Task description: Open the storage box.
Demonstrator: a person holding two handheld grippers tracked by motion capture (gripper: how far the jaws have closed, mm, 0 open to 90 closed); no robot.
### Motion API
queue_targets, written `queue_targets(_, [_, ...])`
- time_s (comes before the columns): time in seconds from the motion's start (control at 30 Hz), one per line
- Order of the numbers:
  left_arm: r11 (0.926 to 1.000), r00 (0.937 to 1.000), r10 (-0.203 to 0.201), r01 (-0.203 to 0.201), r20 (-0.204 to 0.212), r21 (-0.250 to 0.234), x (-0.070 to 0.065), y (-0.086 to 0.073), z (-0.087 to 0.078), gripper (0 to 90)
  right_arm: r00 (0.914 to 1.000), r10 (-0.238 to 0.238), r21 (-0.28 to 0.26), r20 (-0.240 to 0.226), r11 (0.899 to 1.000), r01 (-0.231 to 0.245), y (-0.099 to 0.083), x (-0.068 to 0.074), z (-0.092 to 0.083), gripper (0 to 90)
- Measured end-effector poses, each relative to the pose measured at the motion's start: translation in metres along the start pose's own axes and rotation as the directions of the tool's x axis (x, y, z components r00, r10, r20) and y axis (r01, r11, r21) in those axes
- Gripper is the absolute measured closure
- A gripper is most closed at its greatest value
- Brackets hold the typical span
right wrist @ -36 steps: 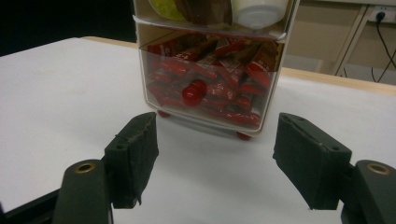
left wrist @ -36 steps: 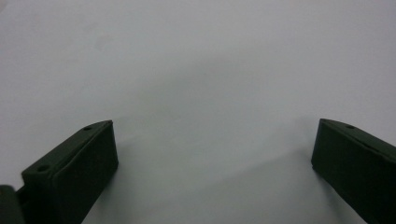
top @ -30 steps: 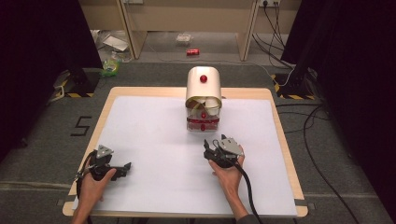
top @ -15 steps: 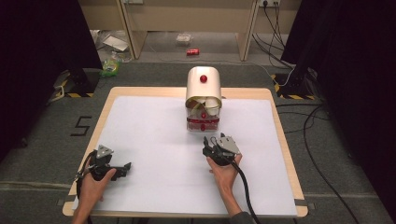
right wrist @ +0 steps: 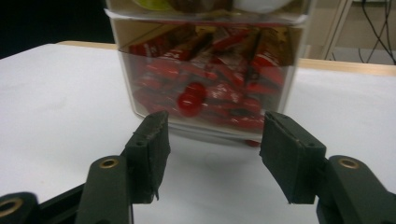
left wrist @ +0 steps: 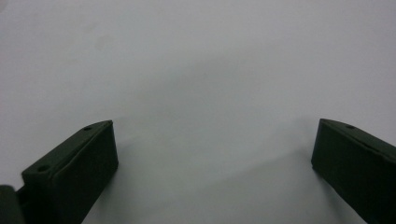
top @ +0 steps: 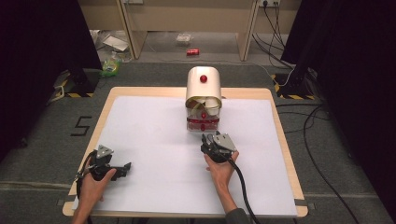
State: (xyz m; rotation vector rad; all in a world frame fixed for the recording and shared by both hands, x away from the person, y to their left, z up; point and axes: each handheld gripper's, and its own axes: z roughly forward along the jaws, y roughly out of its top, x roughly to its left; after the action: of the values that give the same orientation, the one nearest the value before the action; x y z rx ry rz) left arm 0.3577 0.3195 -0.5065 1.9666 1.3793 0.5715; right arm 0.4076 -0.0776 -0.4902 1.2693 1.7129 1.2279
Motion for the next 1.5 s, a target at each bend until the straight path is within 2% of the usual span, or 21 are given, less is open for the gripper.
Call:
queue_targets(0.1, [1.0, 1.0, 0.0, 0.0, 0.0, 0.0, 0.0, 0.0, 0.0, 0.0, 1.0, -0.004, -0.002, -0.005, 1.0, 0.004, 0.002, 0.005, 0.003, 44.8])
queue_targets(0.23, [1.0, 1.0, 0.0, 0.0, 0.0, 0.0, 0.0, 0.0, 0.0, 0.0, 0.9994, -0.006, 0.003, 0.034, 1.0, 0.006, 0.005, 0.017, 0.008, 47.3])
queue_targets(0.33, [1.0, 1.0, 0.0, 0.0, 0.0, 0.0, 0.0, 0.0, 0.0, 0.0, 0.9993, -0.001, 0.004, 0.039, 1.0, 0.001, 0.006, 0.02, 0.012, 49.2])
queue_targets(1.07, [1.0, 1.0, 0.0, 0.0, 0.0, -0.001, 0.0, 0.0, 0.0, 0.0, 0.9953, -0.011, 0.027, 0.097, 1.0, 0.008, 0.01, 0.027, 0.028, 61.5])
queue_targets(1.5, [1.0, 1.0, 0.0, 0.0, 0.0, 0.0, 0.0, 0.0, 0.0, 0.0, 0.9939, -0.009, 0.041, 0.11, 0.999, 0.005, 0.009, 0.033, 0.033, 67.2])
